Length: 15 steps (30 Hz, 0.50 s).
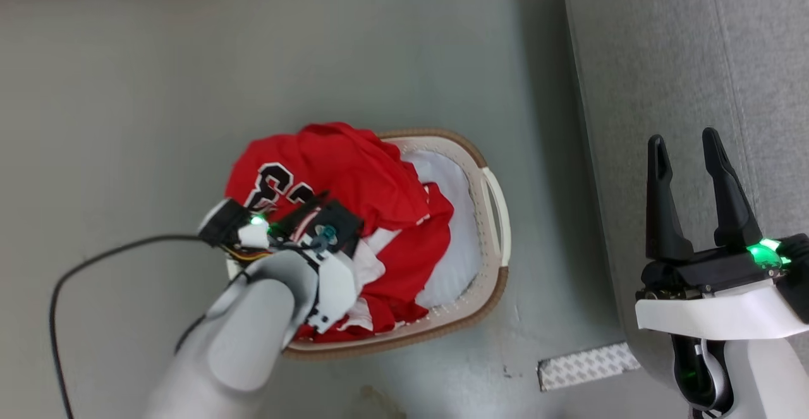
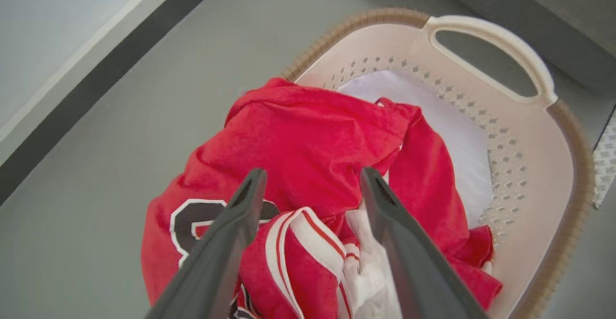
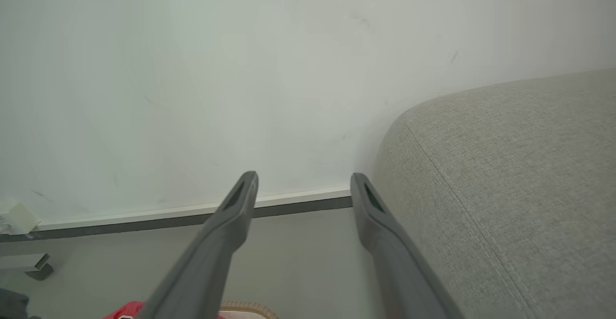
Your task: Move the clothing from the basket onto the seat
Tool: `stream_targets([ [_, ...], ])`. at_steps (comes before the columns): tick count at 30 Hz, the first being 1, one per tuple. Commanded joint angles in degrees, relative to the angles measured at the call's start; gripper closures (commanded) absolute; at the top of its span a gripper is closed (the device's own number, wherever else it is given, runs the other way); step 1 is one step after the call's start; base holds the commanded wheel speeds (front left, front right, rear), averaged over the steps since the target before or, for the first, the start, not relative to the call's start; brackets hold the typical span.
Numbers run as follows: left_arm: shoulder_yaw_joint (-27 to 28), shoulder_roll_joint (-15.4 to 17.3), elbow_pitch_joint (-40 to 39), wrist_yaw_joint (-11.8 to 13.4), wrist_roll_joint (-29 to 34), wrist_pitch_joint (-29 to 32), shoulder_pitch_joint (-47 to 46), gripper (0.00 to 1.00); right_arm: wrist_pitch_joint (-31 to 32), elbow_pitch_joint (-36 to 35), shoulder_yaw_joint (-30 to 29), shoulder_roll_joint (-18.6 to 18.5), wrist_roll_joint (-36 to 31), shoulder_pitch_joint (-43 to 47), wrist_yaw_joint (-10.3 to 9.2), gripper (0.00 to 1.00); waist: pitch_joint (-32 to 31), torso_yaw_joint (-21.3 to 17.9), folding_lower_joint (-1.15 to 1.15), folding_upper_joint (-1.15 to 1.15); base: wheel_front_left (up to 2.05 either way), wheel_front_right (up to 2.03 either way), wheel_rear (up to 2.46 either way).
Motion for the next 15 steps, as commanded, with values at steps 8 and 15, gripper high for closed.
stream_targets([
  [8,-1.08,3.01,8.78,1.63,2.83,6.12,-5.81,0.0,0.04,-2.66,0.97,-0.13,1.91,-1.3,-0.12,0.0,6.1,-3.05,-0.02,0.0,0.0,0.0,0.0],
  [15,-1.29,4.13,12.19,2.45,2.91,6.54,-8.67,0.0,0.04,-3.84,1.48,-0.12,2.27,-2.19,-0.12,0.0,8.89,-3.38,-0.02,0.0,0.0,0.0,0.0],
])
